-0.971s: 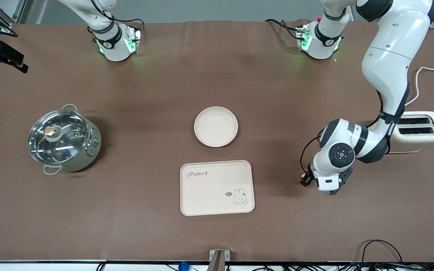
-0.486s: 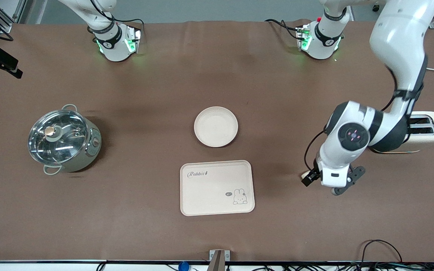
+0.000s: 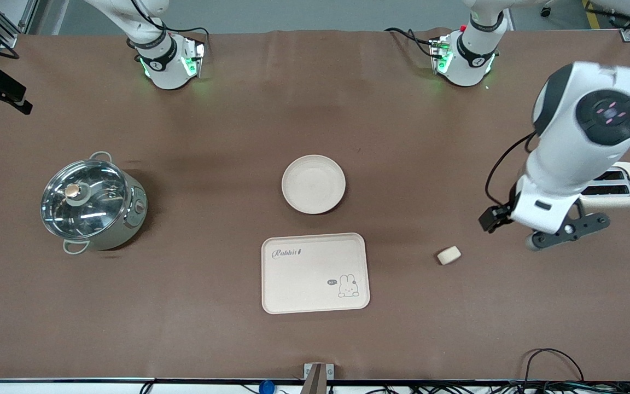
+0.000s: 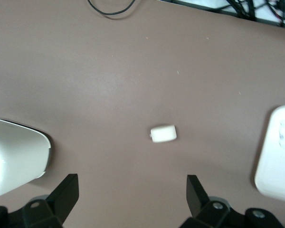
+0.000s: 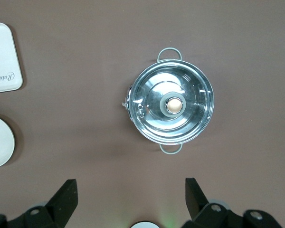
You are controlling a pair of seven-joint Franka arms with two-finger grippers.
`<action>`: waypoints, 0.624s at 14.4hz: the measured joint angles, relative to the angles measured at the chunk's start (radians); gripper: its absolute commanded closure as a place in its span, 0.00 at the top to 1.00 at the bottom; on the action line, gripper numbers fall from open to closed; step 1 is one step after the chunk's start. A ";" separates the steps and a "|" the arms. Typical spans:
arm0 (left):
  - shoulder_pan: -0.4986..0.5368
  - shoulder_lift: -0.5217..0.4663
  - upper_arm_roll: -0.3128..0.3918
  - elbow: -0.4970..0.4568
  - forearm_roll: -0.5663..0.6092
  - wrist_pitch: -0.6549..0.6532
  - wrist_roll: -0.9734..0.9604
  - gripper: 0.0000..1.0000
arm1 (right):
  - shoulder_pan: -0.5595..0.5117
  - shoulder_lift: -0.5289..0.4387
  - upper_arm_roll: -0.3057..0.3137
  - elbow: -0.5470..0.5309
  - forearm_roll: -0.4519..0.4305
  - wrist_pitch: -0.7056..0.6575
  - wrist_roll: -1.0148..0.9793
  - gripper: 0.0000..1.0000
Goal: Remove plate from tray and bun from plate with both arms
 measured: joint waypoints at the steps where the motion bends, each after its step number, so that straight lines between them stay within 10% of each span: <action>1: 0.017 -0.030 0.002 0.001 -0.044 -0.022 0.061 1.00 | 0.000 0.000 0.000 0.000 0.000 0.000 0.000 1.00; 9: -0.069 -0.329 0.295 -0.076 -0.285 -0.256 0.516 1.00 | 0.000 0.000 0.000 0.000 0.000 0.001 0.000 1.00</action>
